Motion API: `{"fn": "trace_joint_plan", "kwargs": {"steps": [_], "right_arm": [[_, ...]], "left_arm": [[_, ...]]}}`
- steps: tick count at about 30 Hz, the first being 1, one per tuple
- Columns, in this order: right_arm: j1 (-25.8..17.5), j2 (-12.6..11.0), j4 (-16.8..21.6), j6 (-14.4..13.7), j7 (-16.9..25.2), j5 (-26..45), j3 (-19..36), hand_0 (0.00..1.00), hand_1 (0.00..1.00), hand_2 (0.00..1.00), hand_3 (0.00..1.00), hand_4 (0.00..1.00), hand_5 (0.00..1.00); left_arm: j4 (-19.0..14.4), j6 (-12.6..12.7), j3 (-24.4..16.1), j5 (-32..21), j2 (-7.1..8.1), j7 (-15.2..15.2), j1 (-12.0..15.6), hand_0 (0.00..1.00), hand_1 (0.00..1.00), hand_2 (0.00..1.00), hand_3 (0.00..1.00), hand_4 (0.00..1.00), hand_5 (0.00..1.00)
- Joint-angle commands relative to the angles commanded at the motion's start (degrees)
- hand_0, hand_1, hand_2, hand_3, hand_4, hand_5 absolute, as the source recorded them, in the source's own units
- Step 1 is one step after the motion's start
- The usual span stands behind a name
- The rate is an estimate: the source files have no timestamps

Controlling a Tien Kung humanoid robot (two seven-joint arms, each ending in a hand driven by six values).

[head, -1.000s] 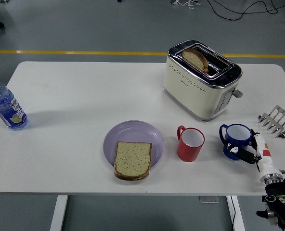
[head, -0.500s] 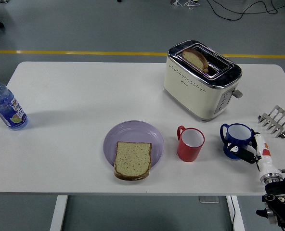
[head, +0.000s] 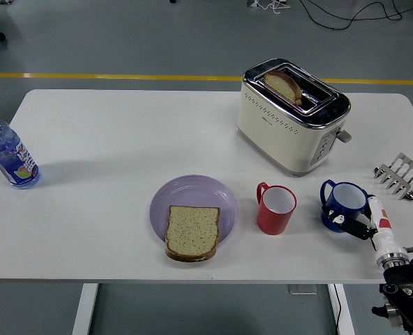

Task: Pick up the cup,pour liquid into bread,place the cup on the desk

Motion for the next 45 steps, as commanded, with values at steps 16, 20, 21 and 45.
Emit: {"fn": "trace_joint_plan", "kwargs": {"steps": [16, 20, 21, 45], "right_arm": [[-0.3, 0.04, -0.04, 0.74, -0.33, -2.51, 0.75, 0.559, 0.501, 0.595, 0.607, 0.728, 0.002], [-0.35, 0.04, -0.03, 0.64, -0.64, -3.58, 0.9, 0.559, 0.501, 0.595, 0.607, 0.728, 0.002], [-0.35, 0.04, -0.03, 0.61, -0.68, -3.7, 0.91, 0.559, 0.501, 0.595, 0.607, 0.728, 0.002], [-0.61, -0.03, 0.74, -0.09, 0.68, -4.18, 0.85, 0.791, 0.684, 0.778, 0.877, 0.893, 0.03]], "left_arm": [[-0.02, -0.05, -0.02, 0.12, 0.02, -0.05, -0.03, 0.669, 0.737, 0.74, 0.633, 0.398, 0.998], [-0.01, -0.06, -0.02, -0.01, 0.0, -0.03, -0.01, 0.669, 0.737, 0.74, 0.633, 0.398, 0.998], [-0.01, -0.06, -0.02, -0.01, 0.0, -0.03, -0.01, 0.669, 0.737, 0.74, 0.633, 0.398, 0.998], [-0.04, 0.17, 0.11, 0.09, 0.02, -0.23, 0.04, 0.669, 0.735, 0.739, 0.63, 0.397, 0.998]]}}
